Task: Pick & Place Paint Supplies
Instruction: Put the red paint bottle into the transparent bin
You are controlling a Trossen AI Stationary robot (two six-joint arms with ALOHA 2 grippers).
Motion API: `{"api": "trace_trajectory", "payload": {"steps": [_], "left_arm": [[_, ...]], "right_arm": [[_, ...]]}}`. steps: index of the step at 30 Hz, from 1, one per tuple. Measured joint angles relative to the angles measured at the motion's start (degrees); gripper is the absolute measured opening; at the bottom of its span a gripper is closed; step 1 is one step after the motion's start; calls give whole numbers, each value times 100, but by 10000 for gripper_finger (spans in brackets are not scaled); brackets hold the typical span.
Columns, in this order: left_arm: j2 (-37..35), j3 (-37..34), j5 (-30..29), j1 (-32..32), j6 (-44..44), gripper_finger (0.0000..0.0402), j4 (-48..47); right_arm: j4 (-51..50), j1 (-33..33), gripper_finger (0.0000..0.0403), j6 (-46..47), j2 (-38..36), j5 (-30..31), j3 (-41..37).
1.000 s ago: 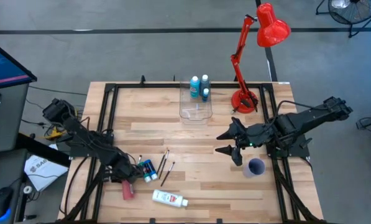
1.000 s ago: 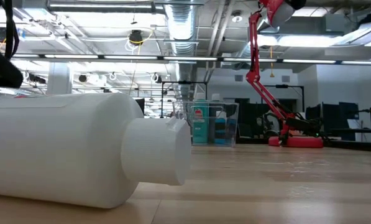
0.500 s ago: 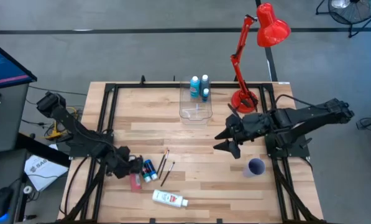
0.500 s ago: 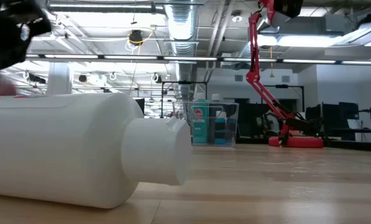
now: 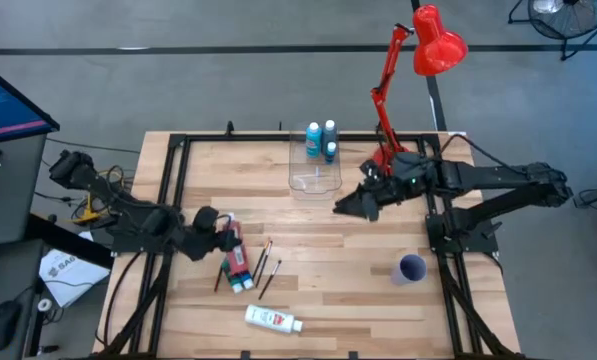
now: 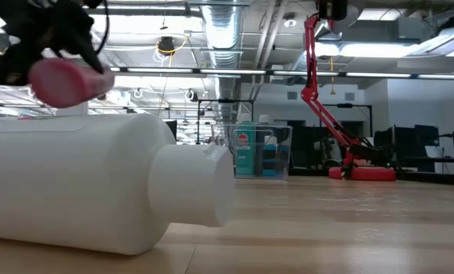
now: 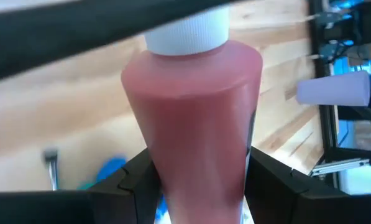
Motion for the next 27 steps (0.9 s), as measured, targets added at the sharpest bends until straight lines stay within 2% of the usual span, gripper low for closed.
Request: {"api": "trace_trajectory", "payload": {"steps": [4,10,17,19,23,27], "left_arm": [[-132,0,-10,509,1352,181,422],[-209,2,1,1143,3487,177,1652],[-206,4,0,1665,5635,177,2644],[-206,4,58,1774,6114,177,2788],[-179,4,577,1969,6764,177,2963],[-147,4,1058,1992,7393,177,3040]], "right_arm": [[845,-225,249,-203,0,62,0],[1357,-491,248,315,114,592,-1],[1594,-549,248,607,586,403,127],[1615,-513,248,307,809,219,328],[1536,-516,248,-678,1378,-95,938],[724,-564,248,-1601,1967,-298,1819]]}}
